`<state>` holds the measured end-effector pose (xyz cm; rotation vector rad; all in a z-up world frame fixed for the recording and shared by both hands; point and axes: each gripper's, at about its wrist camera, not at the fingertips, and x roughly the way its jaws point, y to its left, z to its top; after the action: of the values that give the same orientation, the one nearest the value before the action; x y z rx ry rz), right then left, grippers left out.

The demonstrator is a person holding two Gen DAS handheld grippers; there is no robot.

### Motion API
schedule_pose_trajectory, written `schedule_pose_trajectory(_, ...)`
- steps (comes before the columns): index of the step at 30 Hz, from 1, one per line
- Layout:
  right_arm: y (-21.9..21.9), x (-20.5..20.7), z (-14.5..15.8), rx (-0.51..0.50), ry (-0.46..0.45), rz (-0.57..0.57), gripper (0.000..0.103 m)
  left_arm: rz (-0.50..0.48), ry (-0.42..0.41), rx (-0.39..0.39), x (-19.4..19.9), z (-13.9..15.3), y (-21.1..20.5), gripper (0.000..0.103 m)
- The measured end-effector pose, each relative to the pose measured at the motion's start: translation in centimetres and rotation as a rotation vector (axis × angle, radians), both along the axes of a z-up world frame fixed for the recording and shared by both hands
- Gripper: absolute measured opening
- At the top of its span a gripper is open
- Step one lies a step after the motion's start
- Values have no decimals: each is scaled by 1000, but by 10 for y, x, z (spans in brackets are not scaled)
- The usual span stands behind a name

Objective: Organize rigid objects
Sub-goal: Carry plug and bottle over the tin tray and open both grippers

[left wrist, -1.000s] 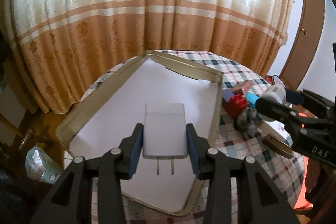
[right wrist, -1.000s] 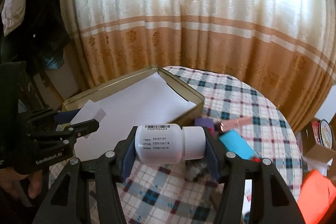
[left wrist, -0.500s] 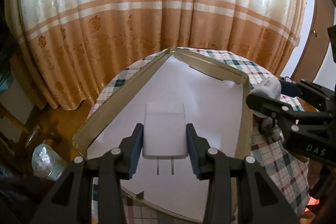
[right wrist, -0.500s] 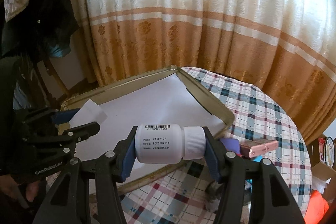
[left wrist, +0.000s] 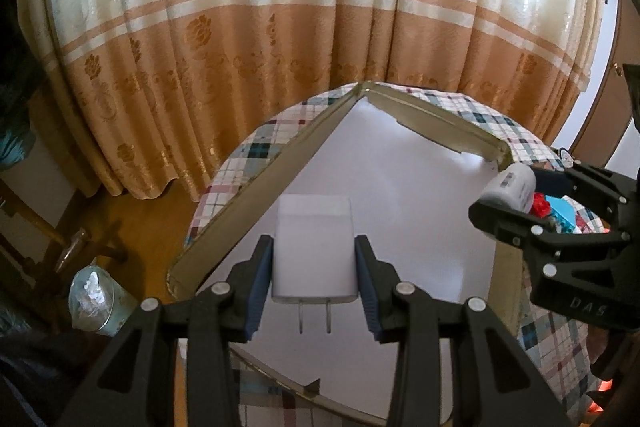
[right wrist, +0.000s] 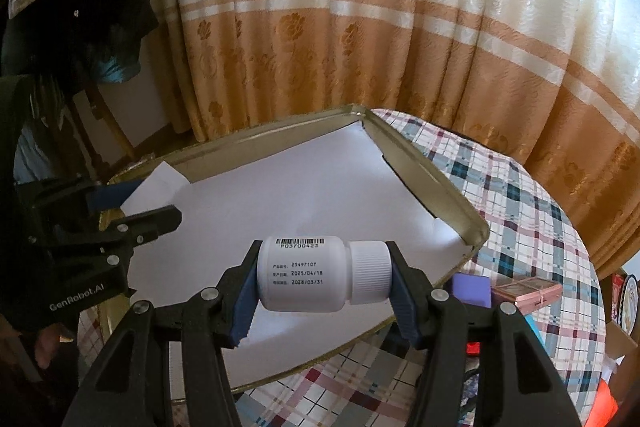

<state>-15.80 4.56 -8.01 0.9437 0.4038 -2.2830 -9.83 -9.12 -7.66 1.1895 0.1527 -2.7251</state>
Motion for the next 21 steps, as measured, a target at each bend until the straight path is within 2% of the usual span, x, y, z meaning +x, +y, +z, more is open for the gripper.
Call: schedule_pose_trajectory(21,-11,-8,-18,54,-43,6,60,-4,-45,-9,-6,-13,-6,40)
